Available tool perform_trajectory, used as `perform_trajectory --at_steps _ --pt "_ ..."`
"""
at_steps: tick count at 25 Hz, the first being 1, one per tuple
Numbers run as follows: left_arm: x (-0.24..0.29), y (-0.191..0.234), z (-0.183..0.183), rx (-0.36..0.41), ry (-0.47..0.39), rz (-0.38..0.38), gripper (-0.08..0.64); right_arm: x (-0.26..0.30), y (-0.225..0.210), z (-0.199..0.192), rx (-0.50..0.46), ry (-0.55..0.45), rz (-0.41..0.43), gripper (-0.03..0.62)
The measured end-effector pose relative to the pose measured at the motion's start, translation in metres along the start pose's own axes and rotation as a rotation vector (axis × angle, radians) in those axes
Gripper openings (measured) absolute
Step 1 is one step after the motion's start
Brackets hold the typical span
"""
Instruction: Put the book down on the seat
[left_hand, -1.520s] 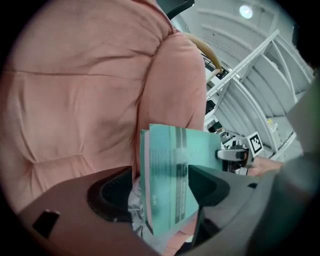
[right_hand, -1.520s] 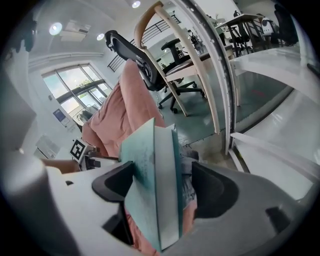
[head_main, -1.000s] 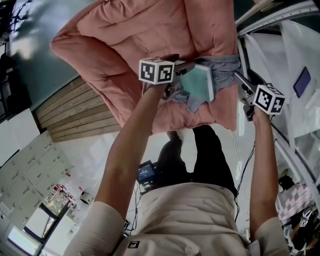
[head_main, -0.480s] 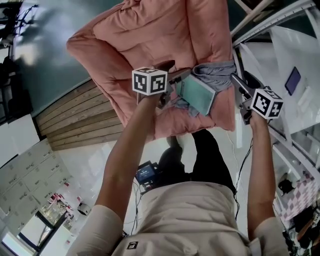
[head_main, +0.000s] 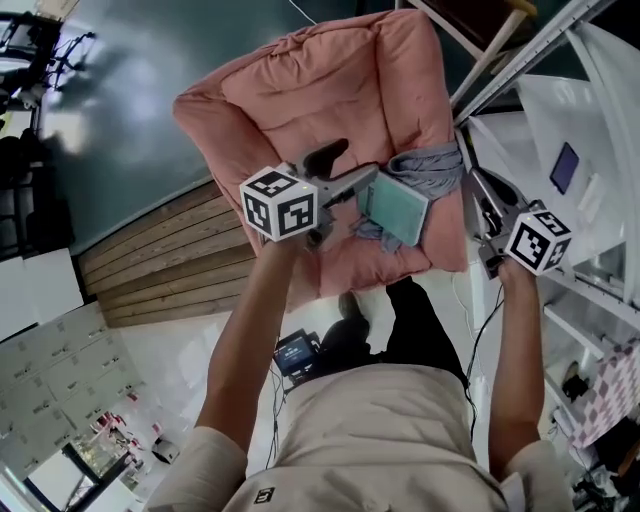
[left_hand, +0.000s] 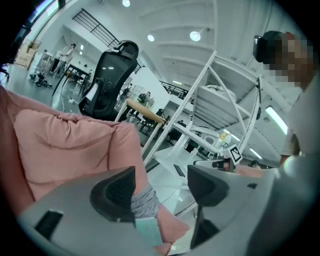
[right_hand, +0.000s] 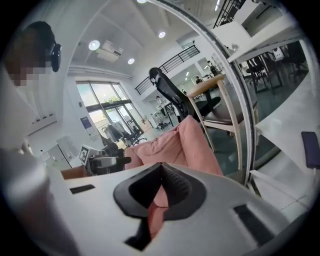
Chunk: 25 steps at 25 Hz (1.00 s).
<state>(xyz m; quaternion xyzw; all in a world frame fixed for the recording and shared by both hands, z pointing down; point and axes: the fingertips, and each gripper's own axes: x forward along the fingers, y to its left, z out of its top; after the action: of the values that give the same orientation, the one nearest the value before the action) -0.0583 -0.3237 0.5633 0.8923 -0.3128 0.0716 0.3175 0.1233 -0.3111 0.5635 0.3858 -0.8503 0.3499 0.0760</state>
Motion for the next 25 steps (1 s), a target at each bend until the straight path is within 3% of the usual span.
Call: perform_trajectory --at_steps 4,13,25 --pt "-0.042 -0.043 0.035 0.08 -0.057 -0.04 0.302 -0.022 0.058 0.03 -0.076 -0.035 0.054 -0.014" --pt "-0.138 -0.141 0.088 0.227 -0.168 -0.084 0.153 -0.08 0.186 0.073 -0.349 -0.097 0.149 -0.014" --pt "-0.249 -0.246 0.115 0.445 -0.282 -0.108 0.138 -0.15 0.308 0.083 -0.526 -0.159 0.181 -0.014"
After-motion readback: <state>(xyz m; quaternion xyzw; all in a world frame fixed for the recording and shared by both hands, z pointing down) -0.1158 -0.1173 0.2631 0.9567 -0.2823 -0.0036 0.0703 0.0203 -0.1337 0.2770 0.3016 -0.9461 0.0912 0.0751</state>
